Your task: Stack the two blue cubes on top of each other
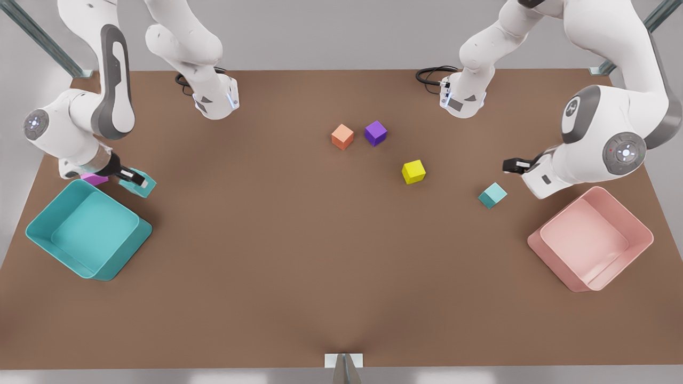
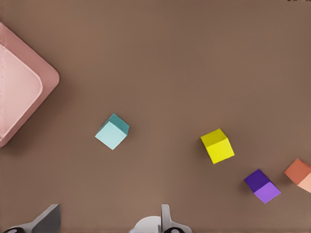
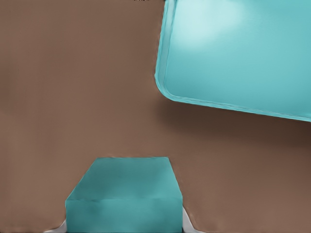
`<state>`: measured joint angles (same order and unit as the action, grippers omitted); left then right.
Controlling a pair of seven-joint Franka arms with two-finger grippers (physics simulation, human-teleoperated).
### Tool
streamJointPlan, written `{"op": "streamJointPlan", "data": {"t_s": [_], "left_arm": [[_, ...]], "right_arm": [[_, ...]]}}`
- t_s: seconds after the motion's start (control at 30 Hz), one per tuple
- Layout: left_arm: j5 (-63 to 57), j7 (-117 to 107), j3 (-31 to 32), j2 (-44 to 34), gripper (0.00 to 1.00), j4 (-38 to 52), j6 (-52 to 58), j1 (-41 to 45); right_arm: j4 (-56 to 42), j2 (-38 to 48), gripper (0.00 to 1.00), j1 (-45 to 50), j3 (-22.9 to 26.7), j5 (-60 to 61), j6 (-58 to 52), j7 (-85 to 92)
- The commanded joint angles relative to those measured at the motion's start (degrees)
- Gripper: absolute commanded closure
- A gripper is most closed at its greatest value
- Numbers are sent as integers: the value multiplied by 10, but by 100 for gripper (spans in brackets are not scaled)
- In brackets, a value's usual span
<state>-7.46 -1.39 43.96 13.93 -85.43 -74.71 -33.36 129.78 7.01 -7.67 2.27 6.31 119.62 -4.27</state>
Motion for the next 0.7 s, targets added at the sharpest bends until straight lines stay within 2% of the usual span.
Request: {"op": "streamJointPlan", "data": {"t_s": [0.0, 0.07, 0.13, 0.2, 0.3, 0.37, 0.4, 0.43, 0.47, 0.5, 0.6, 0.67], "left_arm": [[0, 0, -1, 0, 0, 1, 4, -2], [1, 0, -1, 0, 0, 0, 4, -14], [1, -15, -4, 8, 0, 0, -1, -14], [2, -39, -8, 25, 0, -2, -8, -28], [0, -63, -26, 60, 0, -2, -34, -44], [-2, -109, -28, 73, 0, -1, -46, -39], [1, -115, -64, 81, 0, -4, -65, -20], [42, -58, -310, 54, 0, -24, -83, 194], [66, -42, -424, 11, 0, -115, -161, 293], [85, -50, -465, -33, 0, -235, -275, 329], [88, -234, -480, -28, 0, -281, -282, 327], [141, -282, -529, -41, 0, -358, -371, 332]], "right_arm": [[-43, 0, 57, 103, 0, -6, -143, -225], [-104, -32, 58, 224, -1, 21, -152, -333], [-181, -88, 58, 303, -4, 21, -163, -432], [-258, -154, 58, 346, -4, 22, -168, -474], [-419, -301, 59, 407, -4, 42, -168, -521], [-480, -360, 59, 422, -4, 42, -168, -542], [-517, -395, 59, 425, -4, 42, -167, -547], [-562, -437, 58, 428, -5, 43, -163, -559], [-591, -467, 58, 430, -9, 44, -160, -561], [-630, -500, 58, 430, -14, 45, -158, -566], [-661, -545, 58, 441, -14, 65, -123, -566], [-661, -561, 58, 449, -24, 65, -91, -568]]}}
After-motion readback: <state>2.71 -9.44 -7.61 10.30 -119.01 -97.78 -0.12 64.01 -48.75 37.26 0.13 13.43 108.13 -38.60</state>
